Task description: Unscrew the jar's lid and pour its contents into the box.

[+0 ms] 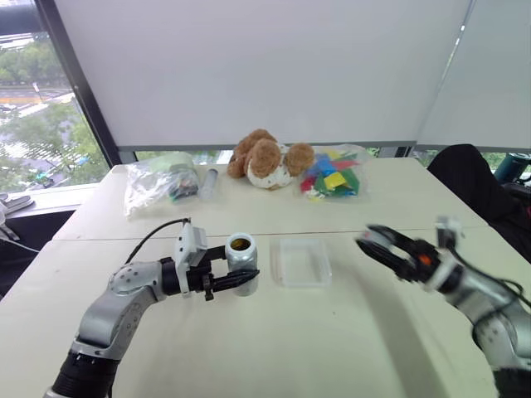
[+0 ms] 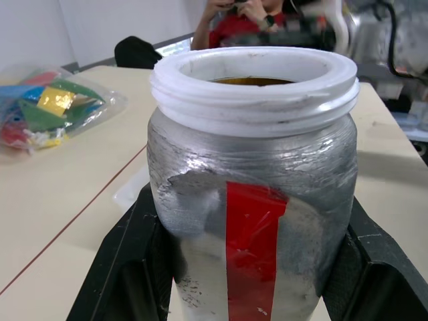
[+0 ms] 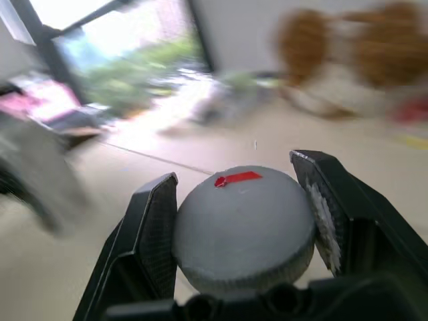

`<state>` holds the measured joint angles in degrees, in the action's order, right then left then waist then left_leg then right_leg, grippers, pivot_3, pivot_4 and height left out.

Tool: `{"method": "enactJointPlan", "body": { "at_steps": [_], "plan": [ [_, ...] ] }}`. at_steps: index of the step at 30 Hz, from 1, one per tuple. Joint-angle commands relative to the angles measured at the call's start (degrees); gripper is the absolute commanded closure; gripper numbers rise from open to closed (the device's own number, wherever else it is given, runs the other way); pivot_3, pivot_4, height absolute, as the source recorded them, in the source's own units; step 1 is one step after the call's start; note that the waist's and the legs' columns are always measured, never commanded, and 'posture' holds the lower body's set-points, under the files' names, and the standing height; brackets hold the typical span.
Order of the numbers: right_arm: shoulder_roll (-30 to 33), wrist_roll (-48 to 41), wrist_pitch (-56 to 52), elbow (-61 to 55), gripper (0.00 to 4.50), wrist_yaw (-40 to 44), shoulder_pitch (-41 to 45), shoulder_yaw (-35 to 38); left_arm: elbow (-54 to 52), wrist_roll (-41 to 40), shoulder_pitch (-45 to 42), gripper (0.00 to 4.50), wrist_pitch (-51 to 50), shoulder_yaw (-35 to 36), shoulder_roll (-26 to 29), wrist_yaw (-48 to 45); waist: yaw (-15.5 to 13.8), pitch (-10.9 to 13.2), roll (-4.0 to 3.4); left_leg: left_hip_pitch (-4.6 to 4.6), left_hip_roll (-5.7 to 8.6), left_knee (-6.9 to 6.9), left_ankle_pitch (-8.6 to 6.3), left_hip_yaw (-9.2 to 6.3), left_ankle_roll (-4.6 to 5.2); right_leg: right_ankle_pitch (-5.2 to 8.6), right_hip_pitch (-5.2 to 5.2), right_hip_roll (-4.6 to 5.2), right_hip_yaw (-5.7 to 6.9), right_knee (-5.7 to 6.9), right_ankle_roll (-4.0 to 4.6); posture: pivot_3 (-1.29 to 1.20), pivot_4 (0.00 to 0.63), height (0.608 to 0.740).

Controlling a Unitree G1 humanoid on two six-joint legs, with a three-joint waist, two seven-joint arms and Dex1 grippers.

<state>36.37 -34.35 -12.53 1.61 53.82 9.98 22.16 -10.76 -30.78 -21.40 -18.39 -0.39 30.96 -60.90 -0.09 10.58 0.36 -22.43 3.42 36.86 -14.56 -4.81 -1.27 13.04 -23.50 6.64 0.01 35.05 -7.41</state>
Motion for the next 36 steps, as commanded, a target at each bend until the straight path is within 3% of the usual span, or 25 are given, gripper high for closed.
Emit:
{"method": "enactJointPlan", "body": {
  "at_steps": [1, 8, 12, 13, 16, 17, 23, 28, 31, 36],
  "plan": [
    [-0.7, 4.2, 11.6, 8.2, 2.16, 0.1, -1.9, 4.0, 0.7, -0.7, -2.2, 2.39, 0.5, 1.1, 0.1, -0.3, 0.7, 0.0, -0.01, 0.03, -0.03, 0.00, 0.00, 0.00, 0.00, 0.00, 0.01, -0.02, 0.00, 0.04, 0.00, 0.00, 0.150, 0.740],
    [-3.9, 9.8, 24.2, 27.6, 2.16, -4.3, -0.3, 4.3, 5.2, -0.3, -6.1, 2.39, 0.2, 0.6, -0.4, -0.8, 1.0, 0.0, -0.04, 0.13, -0.15, 0.00, 0.00, -0.02, 0.00, -0.02, 0.07, -0.16, -0.03, 0.06, 0.06, 0.00, 0.150, 0.740],
    [-4.4, 6.5, 21.6, 30.7, 2.16, -2.6, 0.6, 5.0, 7.1, 0.3, -7.8, 2.39, 0.4, 0.1, -0.7, -1.0, 0.9, 0.0, -0.05, 0.10, -0.16, 0.03, 0.01, -0.05, 0.00, -0.02, 0.07, -0.14, -0.06, 0.06, 0.07, 0.00, 0.150, 0.740],
    [-4.2, 7.2, 22.9, 31.2, 1.66, -2.7, 0.4, 4.7, 7.4, 0.7, -8.1, 2.39, 0.7, -0.1, -0.7, -1.0, 0.8, 0.0, -0.05, 0.10, -0.16, 0.03, 0.01, -0.07, 0.00, -0.02, 0.08, -0.14, -0.06, 0.06, 0.07, 0.00, 0.150, 0.740],
    [-4.1, 6.6, 22.4, 27.8, 0.23, -2.4, -1.3, 4.7, 8.8, 2.0, -9.2, 2.39, 2.1, -0.4, -0.4, -1.6, 0.7, 0.0, -0.05, 0.08, -0.15, 0.03, 0.01, -0.12, 0.00, -0.02, 0.08, -0.14, -0.06, 0.06, 0.06, 0.00, 0.150, 0.740],
    [-4.2, 6.3, 22.2, 27.0, 0.07, -2.4, -1.6, 4.9, 9.2, 2.2, -9.3, 2.39, 2.4, -0.3, -0.4, -1.8, 0.7, 0.0, -0.06, 0.08, -0.15, 0.03, 0.01, -0.12, 0.00, -0.02, 0.08, -0.14, -0.06, 0.05, 0.06, 0.00, 0.150, 0.740],
    [-2.0, 0.6, 16.7, 4.2, 0.07, -2.1, -10.2, 6.6, 12.5, 8.7, -11.9, 2.39, 5.4, -3.0, -1.2, 0.5, 0.6, 0.0, -0.13, 0.06, -0.15, 0.02, 0.01, -0.17, 0.00, -0.01, 0.07, -0.12, -0.05, 0.07, 0.04, 0.00, 0.150, 0.740],
    [3.6, -5.3, 8.1, -12.9, 0.07, 2.5, -15.5, 5.4, 17.3, 14.4, -16.0, 2.39, 10.5, -5.4, -4.9, 3.9, 0.5, 0.0, -0.11, 0.04, -0.14, 0.12, 0.00, -0.18, 0.00, -0.02, 0.08, -0.04, -0.07, 0.05, 0.02, 0.00, 0.150, 0.740],
    [7.1, -6.2, 4.1, -18.6, 0.07, 5.3, -17.6, 3.3, 23.9, 20.8, -19.9, 2.39, 17.1, -8.0, -6.5, 6.4, 0.3, 0.0, -0.06, 0.04, -0.13, 0.12, 0.00, -0.16, 0.00, 0.00, 0.13, -0.06, -0.02, 0.04, -0.01, 0.00, 0.150, 0.740],
    [6.4, -6.1, 1.2, -20.9, 0.07, 3.1, -15.6, 1.4, 34.2, 36.0, -27.7, 2.39, 29.5, -14.2, -8.2, 16.3, -0.6, 0.1, 0.09, 0.03, -0.12, 0.15, 0.00, -0.11, 0.00, 0.00, 0.13, -0.04, -0.02, 0.00, -0.01, 0.00, 0.150, 0.740]
  ]
}}
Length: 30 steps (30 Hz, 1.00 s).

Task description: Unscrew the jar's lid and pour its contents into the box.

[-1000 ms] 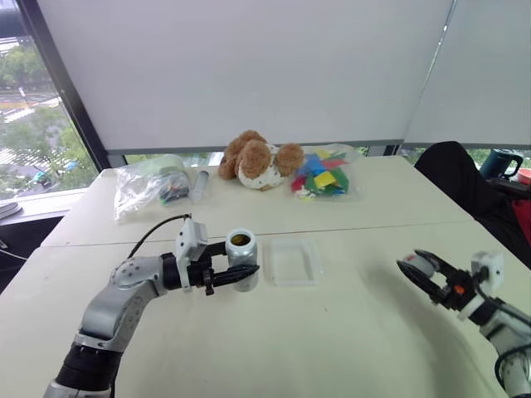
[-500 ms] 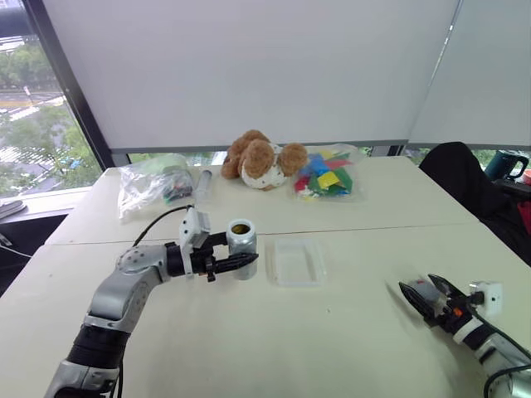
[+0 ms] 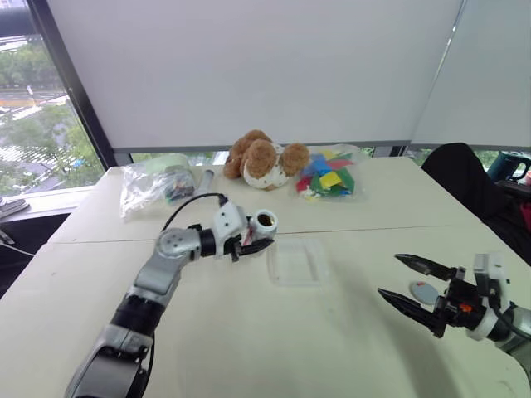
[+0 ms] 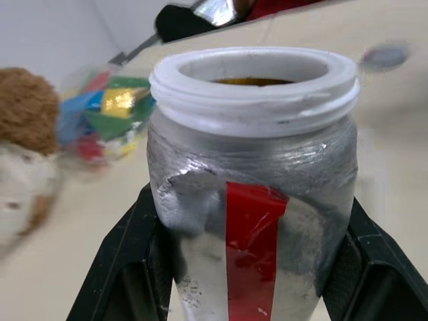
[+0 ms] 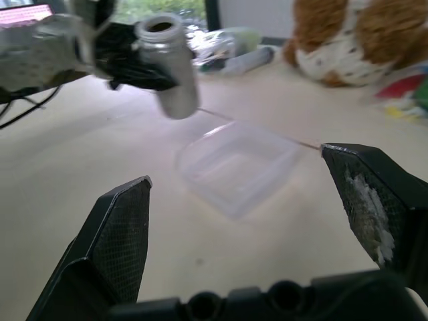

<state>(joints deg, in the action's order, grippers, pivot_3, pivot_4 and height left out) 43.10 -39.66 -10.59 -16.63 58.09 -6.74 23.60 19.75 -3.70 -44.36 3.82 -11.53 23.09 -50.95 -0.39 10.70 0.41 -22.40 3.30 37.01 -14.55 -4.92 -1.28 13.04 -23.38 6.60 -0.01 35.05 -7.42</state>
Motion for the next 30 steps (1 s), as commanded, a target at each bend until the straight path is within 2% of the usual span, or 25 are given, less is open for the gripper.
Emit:
{"method": "enactJointPlan", "body": {
  "at_steps": [1, 8, 12, 15, 19, 22, 26, 30],
  "plan": [
    [-0.7, -0.5, -0.8, -2.9, 0.07, -1.3, 1.1, -0.4, 5.5, 11.5, -5.9, 2.39, 10.8, -4.3, -0.7, 8.3, -0.5, 0.0, 0.08, -0.01, 0.01, 0.01, 0.00, -0.02, 0.00, 0.00, 0.00, 0.00, 0.00, 0.00, -0.01, 0.00, 0.150, 0.740],
    [-2.2, 2.0, 0.1, -4.1, 0.07, -2.6, 0.7, -2.5, 16.9, 33.1, -11.8, 2.39, 25.9, -13.6, -1.7, 30.2, -0.5, 0.1, 0.13, -0.08, 0.16, 0.00, -0.02, -0.05, 0.03, 0.04, -0.02, 0.11, 0.00, -0.04, -0.12, 0.00, 0.150, 0.740],
    [-2.9, 2.3, -0.1, -4.8, 0.07, -3.8, 0.1, -2.1, 21.9, 54.8, -16.8, 2.39, 29.4, -23.7, -0.3, 57.0, -0.5, 0.2, 0.27, -0.09, 0.22, 0.00, -0.02, -0.06, 0.03, 0.01, -0.03, 0.09, 0.02, -0.01, -0.20, 0.00, 0.150, 0.740],
    [-3.6, 2.8, 0.0, -5.4, 0.07, -4.6, -0.8, -2.4, 26.5, 64.9, -19.9, 2.39, 29.3, -30.6, -0.3, 71.9, -0.5, 0.2, 0.32, -0.09, 0.21, 0.01, -0.02, -0.06, 0.03, 0.01, -0.02, 0.10, 0.02, 0.00, -0.29, 0.00, 0.150, 0.740],
    [-5.8, 3.3, -0.6, -8.2, 0.07, -7.3, -1.4, -4.2, 31.2, 74.4, -22.6, 2.39, 22.7, -36.7, -2.5, 86.8, -0.4, 0.2, 0.34, -0.09, 0.22, -0.01, -0.03, -0.05, 0.03, 0.10, -0.02, 0.12, 0.02, 0.01, -0.45, 0.00, 0.150, 0.740],
    [-7.4, 3.3, -1.4, -10.1, 0.07, -9.9, -1.6, -4.9, 35.7, 81.0, -24.0, 2.39, 13.6, -40.9, -4.4, 96.9, -0.5, 0.2, 0.41, -0.10, 0.25, 0.00, -0.02, -0.06, 0.03, 0.17, -0.04, 0.12, 0.03, 0.07, -0.57, 0.00, 0.150, 0.740],
    [-8.1, 3.2, -2.2, -11.3, 0.07, -11.7, -1.9, -5.1, 41.5, 85.5, -25.5, 2.39, 2.9, -44.5, -6.7, 106.3, -0.4, 0.3, 0.50, -0.12, 0.27, 0.03, -0.02, -0.06, 0.03, 0.19, -0.04, 0.12, 0.04, 0.07, -0.63, 0.00, 0.150, 0.740],
    [-8.6, 2.9, -3.1, -12.3, 0.07, -13.2, -1.9, -5.4, 45.6, 88.1, -27.0, 2.39, -1.8, -47.8, -8.3, 113.3, -0.5, 0.3, 0.51, -0.11, 0.27, 0.02, -0.03, -0.07, 0.03, 0.21, -0.05, 0.13, 0.06, 0.10, -0.67, 0.00, 0.150, 0.740]
  ]
}}
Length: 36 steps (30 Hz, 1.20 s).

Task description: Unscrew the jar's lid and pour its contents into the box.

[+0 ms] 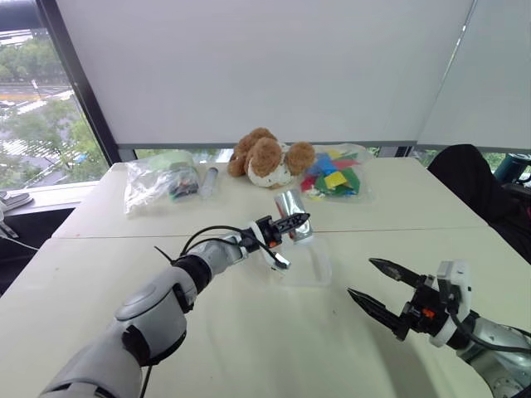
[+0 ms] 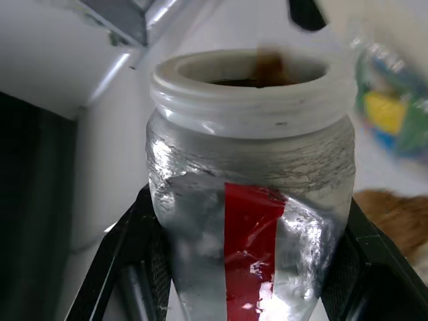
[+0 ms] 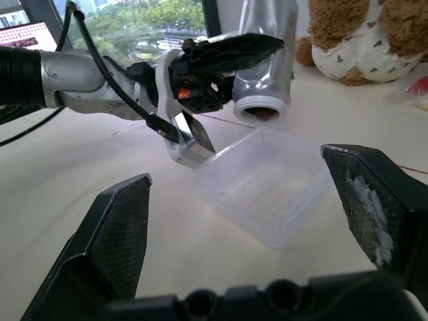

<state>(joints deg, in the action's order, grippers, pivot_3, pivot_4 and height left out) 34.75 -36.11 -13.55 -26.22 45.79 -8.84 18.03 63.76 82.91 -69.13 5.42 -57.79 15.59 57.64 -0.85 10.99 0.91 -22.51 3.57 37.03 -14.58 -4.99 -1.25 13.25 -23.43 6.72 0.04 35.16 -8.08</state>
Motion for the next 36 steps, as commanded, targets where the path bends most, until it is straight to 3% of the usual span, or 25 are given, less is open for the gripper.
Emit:
{"method": "enactJointPlan", "body": {
  "at_steps": [1, 9, 12, 17, 19, 21, 24, 27, 31, 36],
  "plan": [
    [-0.3, -0.7, -0.3, -3.0, 0.07, -1.2, 0.1, 0.1, 2.5, 1.8, -2.4, 2.39, -4.2, -2.2, -1.2, 5.6, 0.0, 0.0, 0.01, 0.00, 0.00, 0.00, 0.00, 0.00, 0.00, 0.00, 0.00, 0.01, 0.00, 0.00, -0.01, 0.00, 0.150, 0.740],
    [-1.0, -0.8, -0.7, -3.3, 0.07, -2.2, 0.3, -0.7, 6.3, 0.2, -2.2, 2.39, -4.2, -3.8, -1.7, 7.5, 0.0, 0.0, 0.01, 0.00, 0.01, 0.00, 0.00, 0.01, -0.01, 0.00, -0.01, 0.03, 0.00, 0.02, 0.00, 0.00, 0.150, 0.740],
    [-1.0, -0.9, -0.5, -2.8, 0.07, -1.6, 0.1, -0.9, 4.5, -4.3, -2.1, 2.39, 3.1, -1.0, -0.1, 5.8, 0.0, 0.0, 0.01, 0.00, 0.00, 0.01, 0.00, 0.00, -0.01, -0.01, -0.01, 0.05, 0.00, 0.02, 0.01, 0.00, 0.150, 0.740],
    [-0.8, -1.0, 0.5, -0.4, 0.07, 0.8, 0.8, -0.7, -0.4, -24.4, 0.5, 2.39, 34.5, 10.3, 6.3, -10.3, 0.2, 0.0, 0.01, 0.01, -0.12, -0.02, 0.00, 0.03, -0.05, -0.15, -0.09, 0.08, -0.01, 0.03, 0.25, 0.00, 0.150, 0.740],
    [-1.1, -1.4, 1.8, 0.9, 0.07, 2.5, 1.4, -0.4, -1.9, -37.7, 3.6, 2.39, 44.3, 17.4, 8.1, -23.9, 0.2, 0.0, -0.03, 0.01, -0.14, -0.04, 0.01, 0.05, -0.05, -0.17, -0.11, 0.09, -0.01, 0.03, 0.28, 0.00, 0.150, 0.740],
    [-1.4, -2.1, 3.8, 2.1, 0.07, 5.1, 2.1, -0.2, -4.4, -54.9, 8.4, 2.39, 49.0, 23.5, 8.8, -43.3, 0.1, 0.0, -0.05, 0.02, -0.13, -0.01, 0.01, 0.10, -0.06, -0.20, -0.10, 0.11, -0.02, 0.03, 0.33, 0.00, 0.150, 0.740],
    [-1.2, -2.5, 6.4, 3.5, 0.07, 9.1, 3.2, -0.3, -16.9, -79.4, 17.2, 2.39, 39.9, 31.6, 11.1, -69.4, 0.3, 0.0, -0.08, 0.02, -0.13, 0.04, 0.01, 0.12, -0.05, -0.25, -0.09, 0.11, -0.02, 0.03, 0.41, 0.00, 0.150, 0.740],
    [-1.1, -3.1, 9.1, 5.2, 0.07, 13.5, 4.8, -0.7, -29.9, -95.0, 24.8, 2.39, 23.8, 38.8, 14.6, -85.0, 0.4, 0.0, -0.09, 0.02, -0.14, 0.09, 0.02, 0.07, -0.03, -0.29, -0.08, 0.09, -0.02, 0.08, 0.46, 0.00, 0.150, 0.740],
    [-1.3, -2.4, 12.8, 7.7, 0.07, 18.1, 7.8, -2.0, -42.5, -104.1, 35.8, 2.39, 9.0, 48.0, 20.5, -90.1, 1.3, -0.1, -0.17, 0.14, -0.22, 0.08, 0.02, 0.03, -0.02, -0.30, -0.03, 0.01, -0.04, 0.18, 0.49, 0.00, 0.150, 0.740],
    [-1.1, -3.1, 12.5, 7.3, 0.07, 21.0, 9.1, -4.3, -56.9, -106.6, 53.9, 2.39, -1.6, 58.8, 25.0, -86.9, 1.8, -0.1, -0.26, 0.31, -0.27, 0.00, -0.01, -0.04, 0.03, -0.30, -0.03, -0.01, -0.13, 0.33, 0.49, 0.00, 0.150, 0.740]
  ]
}}
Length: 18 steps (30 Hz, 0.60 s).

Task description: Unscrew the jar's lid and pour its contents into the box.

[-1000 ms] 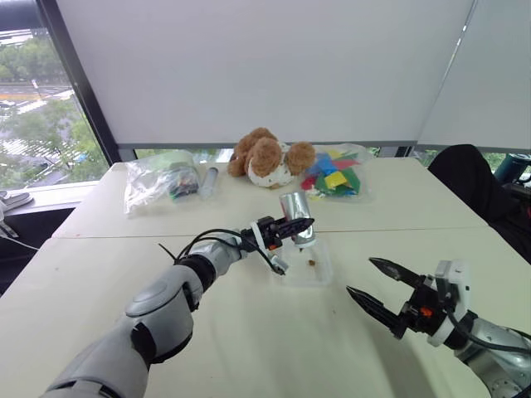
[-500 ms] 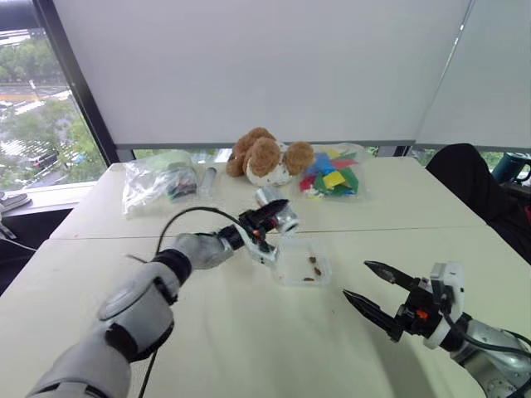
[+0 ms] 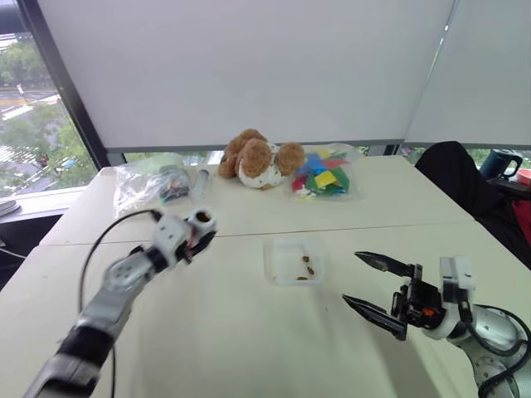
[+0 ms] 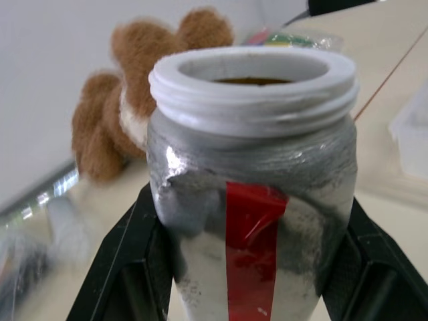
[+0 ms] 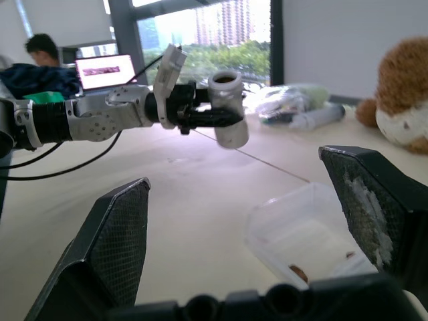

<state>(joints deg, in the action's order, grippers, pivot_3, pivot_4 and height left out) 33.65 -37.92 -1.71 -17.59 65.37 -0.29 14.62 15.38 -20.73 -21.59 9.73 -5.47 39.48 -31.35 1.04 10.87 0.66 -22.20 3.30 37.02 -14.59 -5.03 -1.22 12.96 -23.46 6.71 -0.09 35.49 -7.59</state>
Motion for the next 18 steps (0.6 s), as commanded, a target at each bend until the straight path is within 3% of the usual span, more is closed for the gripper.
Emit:
{"method": "enactJointPlan", "body": {
  "at_steps": [1, 5, 9, 18],
  "plan": [
    [-0.2, -1.4, 0.7, -1.5, 0.07, 1.6, 0.5, -1.1, -11.2, -4.6, 10.3, 2.39, -7.7, 9.4, 0.5, 3.3, -0.3, 0.0, 0.00, 0.00, -0.02, 0.00, 0.00, 0.00, 0.00, 0.00, -0.01, -0.02, 0.00, -0.01, 0.00, 0.00, 0.150, 0.740],
    [-0.7, -0.9, 1.9, -0.4, 0.07, 2.5, 0.4, -1.6, -16.7, -11.3, 21.4, 2.39, -11.5, 20.4, -3.5, 6.6, -0.8, 0.0, 0.03, 0.00, -0.01, 0.05, -0.01, -0.04, -0.01, 0.01, 0.10, 0.03, -0.01, -0.13, 0.03, 0.00, 0.150, 0.740],
    [-0.7, -0.4, 3.4, 1.6, 0.07, 3.8, 0.1, -1.9, -17.1, -13.1, 24.6, 2.39, -12.1, 26.9, -8.1, 9.6, -1.6, -0.1, 0.00, 0.00, -0.02, 0.06, -0.01, -0.02, -0.02, 0.00, 0.10, 0.02, 0.00, -0.18, 0.05, 0.00, 0.150, 0.740],
    [-1.0, 0.7, 5.3, 6.1, 0.07, 4.9, 1.7, -2.2, -7.9, -6.2, 22.3, 2.39, -7.1, 27.1, -12.9, 9.0, -1.8, -0.4, -0.28, 0.06, 0.01, 0.11, 0.00, 0.05, -0.04, -0.02, 0.21, 0.00, 0.02, -0.24, 0.08, 0.00, 0.150, 0.740]
  ]
}}
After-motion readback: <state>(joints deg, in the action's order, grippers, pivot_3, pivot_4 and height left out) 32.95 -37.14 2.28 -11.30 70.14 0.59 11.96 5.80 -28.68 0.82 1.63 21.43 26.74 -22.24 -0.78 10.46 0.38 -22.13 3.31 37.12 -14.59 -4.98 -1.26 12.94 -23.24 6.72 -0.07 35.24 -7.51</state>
